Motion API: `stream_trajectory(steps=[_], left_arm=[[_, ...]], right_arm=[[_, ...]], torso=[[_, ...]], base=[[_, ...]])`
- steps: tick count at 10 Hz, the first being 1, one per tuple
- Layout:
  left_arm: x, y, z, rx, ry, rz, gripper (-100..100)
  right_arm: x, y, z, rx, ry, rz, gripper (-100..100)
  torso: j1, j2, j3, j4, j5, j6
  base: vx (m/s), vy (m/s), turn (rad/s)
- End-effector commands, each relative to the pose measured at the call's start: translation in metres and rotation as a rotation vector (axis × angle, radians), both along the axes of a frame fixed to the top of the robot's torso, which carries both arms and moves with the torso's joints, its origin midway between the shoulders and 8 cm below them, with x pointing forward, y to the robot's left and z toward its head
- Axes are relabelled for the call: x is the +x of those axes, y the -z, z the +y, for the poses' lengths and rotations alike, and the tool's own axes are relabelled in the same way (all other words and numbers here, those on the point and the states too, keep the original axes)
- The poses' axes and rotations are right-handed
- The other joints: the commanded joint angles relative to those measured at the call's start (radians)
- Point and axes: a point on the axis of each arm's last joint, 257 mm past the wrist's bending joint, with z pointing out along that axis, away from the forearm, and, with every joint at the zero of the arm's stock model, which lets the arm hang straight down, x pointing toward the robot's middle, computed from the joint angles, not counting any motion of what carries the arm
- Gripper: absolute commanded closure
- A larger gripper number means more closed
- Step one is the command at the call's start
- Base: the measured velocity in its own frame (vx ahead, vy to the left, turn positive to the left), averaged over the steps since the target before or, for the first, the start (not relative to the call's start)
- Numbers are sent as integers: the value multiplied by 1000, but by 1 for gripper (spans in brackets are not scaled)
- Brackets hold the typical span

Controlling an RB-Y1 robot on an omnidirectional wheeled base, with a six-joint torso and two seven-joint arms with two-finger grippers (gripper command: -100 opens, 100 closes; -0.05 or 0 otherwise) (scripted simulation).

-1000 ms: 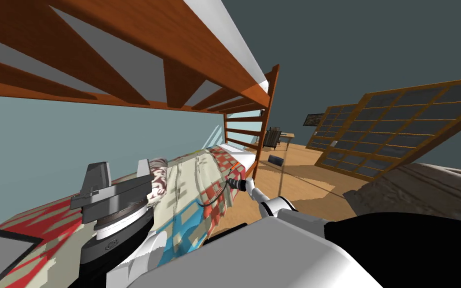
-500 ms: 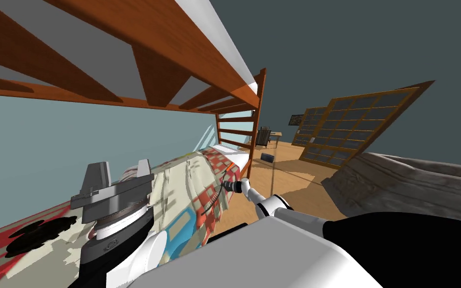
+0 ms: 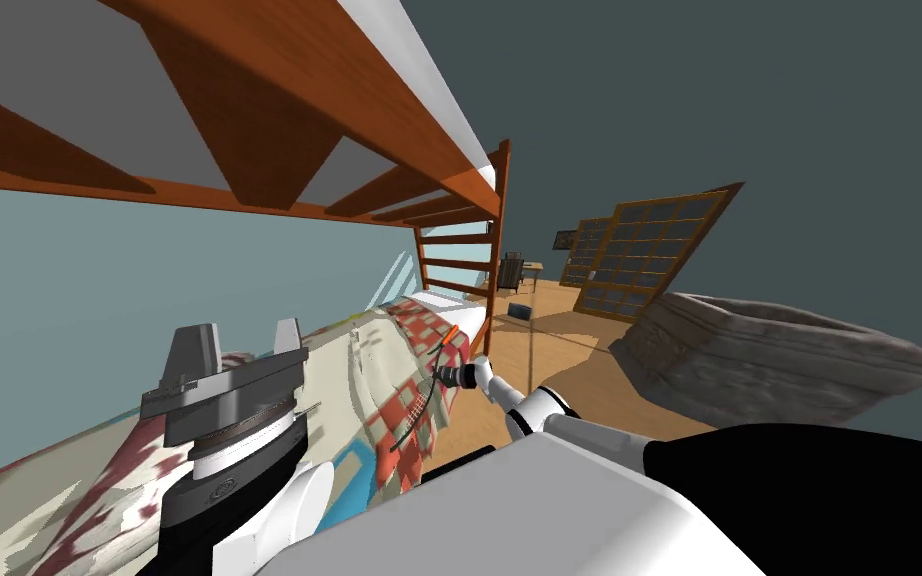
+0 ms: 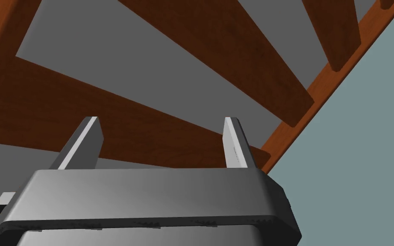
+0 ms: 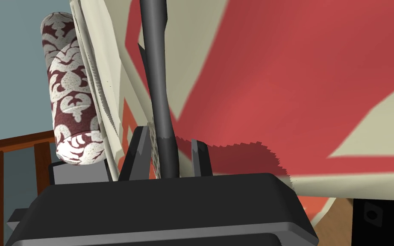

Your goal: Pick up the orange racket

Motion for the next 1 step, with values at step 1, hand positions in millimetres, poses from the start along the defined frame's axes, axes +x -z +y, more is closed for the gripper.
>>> stream_trajectory(steps=[1], left_arm=[[0,0,0,0,0,0,0]], right_arm=[[0,0,0,0,0,0,0]], torso=[[0,0,0,0,0,0]], base=[[0,0,0]])
